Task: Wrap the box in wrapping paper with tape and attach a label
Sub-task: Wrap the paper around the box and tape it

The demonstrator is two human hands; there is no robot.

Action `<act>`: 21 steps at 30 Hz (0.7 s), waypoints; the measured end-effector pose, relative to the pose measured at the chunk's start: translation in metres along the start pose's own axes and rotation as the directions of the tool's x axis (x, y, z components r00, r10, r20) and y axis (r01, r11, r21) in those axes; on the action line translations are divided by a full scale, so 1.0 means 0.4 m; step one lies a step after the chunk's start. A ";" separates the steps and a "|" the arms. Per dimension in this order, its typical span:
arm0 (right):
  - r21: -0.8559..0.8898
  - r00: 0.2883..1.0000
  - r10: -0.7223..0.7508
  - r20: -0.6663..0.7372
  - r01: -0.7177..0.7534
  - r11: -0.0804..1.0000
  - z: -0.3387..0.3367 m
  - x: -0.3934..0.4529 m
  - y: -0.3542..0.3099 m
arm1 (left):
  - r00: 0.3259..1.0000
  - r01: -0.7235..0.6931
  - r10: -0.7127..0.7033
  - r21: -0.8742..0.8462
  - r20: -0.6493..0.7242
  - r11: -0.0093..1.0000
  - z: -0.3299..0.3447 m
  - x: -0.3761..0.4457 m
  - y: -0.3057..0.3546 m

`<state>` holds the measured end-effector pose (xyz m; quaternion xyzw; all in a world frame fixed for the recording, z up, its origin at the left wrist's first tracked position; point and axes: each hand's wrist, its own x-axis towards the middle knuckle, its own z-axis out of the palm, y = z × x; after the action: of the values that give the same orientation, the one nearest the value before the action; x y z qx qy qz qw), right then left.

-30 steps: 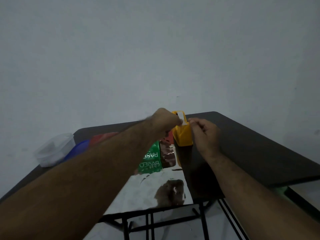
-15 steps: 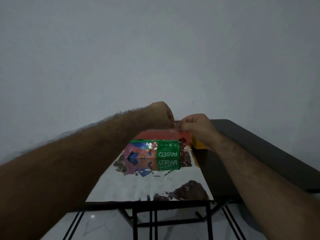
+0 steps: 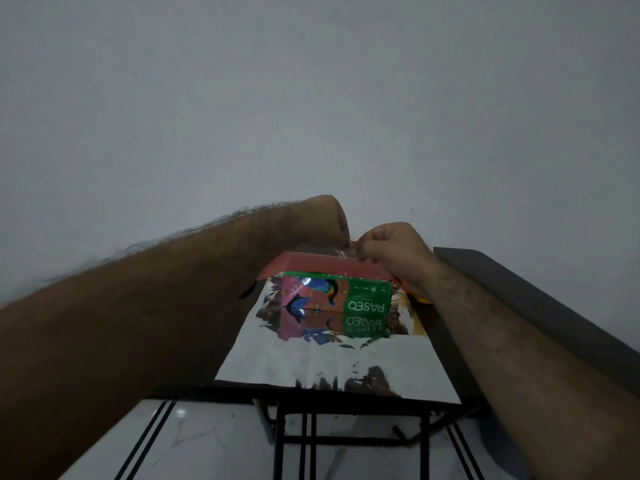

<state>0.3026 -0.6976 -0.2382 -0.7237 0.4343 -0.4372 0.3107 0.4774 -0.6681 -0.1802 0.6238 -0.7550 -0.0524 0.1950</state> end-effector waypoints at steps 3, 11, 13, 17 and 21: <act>0.033 0.999 0.034 -0.018 -0.034 0.999 0.026 0.002 -0.011 | 0.998 0.068 -0.068 -0.089 0.009 0.994 -0.013 -0.003 -0.031; 0.332 0.951 0.254 -0.175 -0.185 0.925 0.103 0.008 -0.035 | 0.922 0.331 -0.388 -0.543 0.012 0.771 -0.037 -0.017 -0.128; 0.420 0.941 0.316 -0.120 -0.240 0.875 0.109 0.007 -0.031 | 0.934 0.289 -0.356 -0.649 0.030 0.703 -0.032 -0.031 -0.158; 0.468 0.937 0.345 -0.054 -0.281 0.838 0.124 0.005 -0.024 | 0.966 0.216 -0.252 -0.736 0.064 0.641 -0.006 -0.063 -0.183; 0.473 0.937 0.348 -0.036 -0.290 0.832 0.147 0.010 -0.025 | 0.972 0.136 -0.233 -0.768 -0.018 0.626 0.016 -0.062 -0.198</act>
<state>0.3600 -0.6927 -0.2534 -0.5187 0.4509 -0.5123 0.5150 0.5518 -0.6626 -0.2173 0.5598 -0.5821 -0.3484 0.4758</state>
